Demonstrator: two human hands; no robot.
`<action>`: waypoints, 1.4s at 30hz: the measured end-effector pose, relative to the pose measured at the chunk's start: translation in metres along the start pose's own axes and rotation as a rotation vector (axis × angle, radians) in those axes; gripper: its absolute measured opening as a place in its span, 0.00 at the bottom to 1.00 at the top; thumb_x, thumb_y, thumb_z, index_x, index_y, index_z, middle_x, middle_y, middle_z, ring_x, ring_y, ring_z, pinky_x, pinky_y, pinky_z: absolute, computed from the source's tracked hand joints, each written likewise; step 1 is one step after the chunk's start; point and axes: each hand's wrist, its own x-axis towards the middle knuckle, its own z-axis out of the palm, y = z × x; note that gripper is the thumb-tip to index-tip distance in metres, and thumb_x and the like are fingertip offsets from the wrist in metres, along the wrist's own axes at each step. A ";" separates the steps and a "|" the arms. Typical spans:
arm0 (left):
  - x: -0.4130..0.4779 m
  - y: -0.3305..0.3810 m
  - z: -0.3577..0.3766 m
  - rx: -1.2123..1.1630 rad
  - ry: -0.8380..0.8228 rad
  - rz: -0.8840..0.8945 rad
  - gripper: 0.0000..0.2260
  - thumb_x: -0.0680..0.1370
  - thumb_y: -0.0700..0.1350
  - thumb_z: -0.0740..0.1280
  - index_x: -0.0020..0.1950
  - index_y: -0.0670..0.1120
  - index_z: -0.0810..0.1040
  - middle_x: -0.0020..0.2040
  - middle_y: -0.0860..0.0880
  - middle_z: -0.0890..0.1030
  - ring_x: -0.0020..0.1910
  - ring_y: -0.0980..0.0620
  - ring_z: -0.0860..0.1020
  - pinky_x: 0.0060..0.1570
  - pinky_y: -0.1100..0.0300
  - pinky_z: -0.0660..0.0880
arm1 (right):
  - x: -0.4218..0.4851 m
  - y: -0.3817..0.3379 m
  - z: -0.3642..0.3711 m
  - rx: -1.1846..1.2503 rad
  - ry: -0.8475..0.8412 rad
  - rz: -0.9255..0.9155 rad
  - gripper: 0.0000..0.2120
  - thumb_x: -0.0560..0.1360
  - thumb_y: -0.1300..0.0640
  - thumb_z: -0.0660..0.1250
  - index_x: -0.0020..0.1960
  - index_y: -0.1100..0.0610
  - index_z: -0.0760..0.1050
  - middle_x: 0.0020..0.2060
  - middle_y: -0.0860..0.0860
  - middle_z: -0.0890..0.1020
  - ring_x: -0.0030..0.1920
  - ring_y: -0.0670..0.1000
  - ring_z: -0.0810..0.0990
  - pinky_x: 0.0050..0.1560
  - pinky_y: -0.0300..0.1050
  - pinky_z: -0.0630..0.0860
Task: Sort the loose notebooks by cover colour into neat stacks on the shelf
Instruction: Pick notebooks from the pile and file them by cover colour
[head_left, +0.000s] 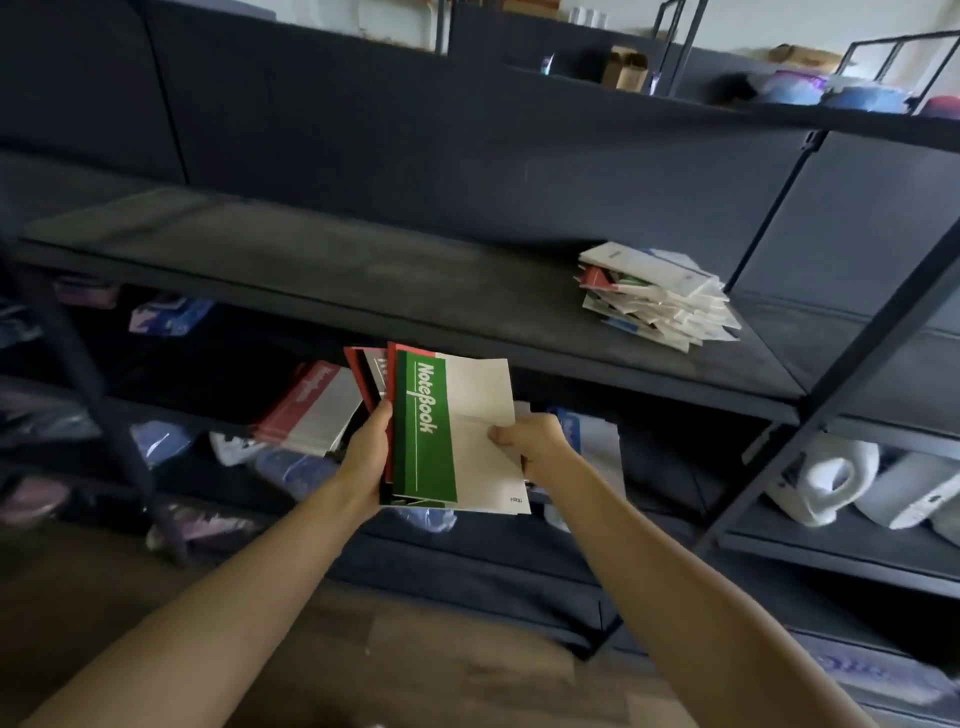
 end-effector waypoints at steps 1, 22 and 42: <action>-0.008 -0.010 -0.003 -0.001 0.025 -0.017 0.18 0.82 0.53 0.55 0.46 0.44 0.78 0.42 0.44 0.82 0.41 0.47 0.80 0.40 0.54 0.75 | -0.008 0.012 0.002 -0.028 0.013 0.007 0.13 0.72 0.66 0.71 0.55 0.67 0.75 0.52 0.59 0.80 0.55 0.60 0.79 0.58 0.55 0.76; 0.020 -0.054 -0.101 0.166 0.084 -0.281 0.18 0.78 0.39 0.65 0.67 0.42 0.71 0.57 0.38 0.79 0.53 0.40 0.78 0.54 0.47 0.73 | 0.000 0.090 0.070 -0.014 -0.069 0.238 0.06 0.74 0.66 0.66 0.51 0.65 0.77 0.49 0.59 0.81 0.51 0.59 0.80 0.54 0.53 0.78; 0.118 -0.051 -0.086 0.225 0.019 -0.357 0.21 0.76 0.34 0.64 0.69 0.43 0.67 0.56 0.41 0.77 0.51 0.43 0.75 0.48 0.52 0.71 | 0.080 0.098 0.025 -0.330 0.257 0.223 0.12 0.81 0.59 0.55 0.63 0.62 0.67 0.46 0.56 0.76 0.31 0.52 0.77 0.25 0.41 0.73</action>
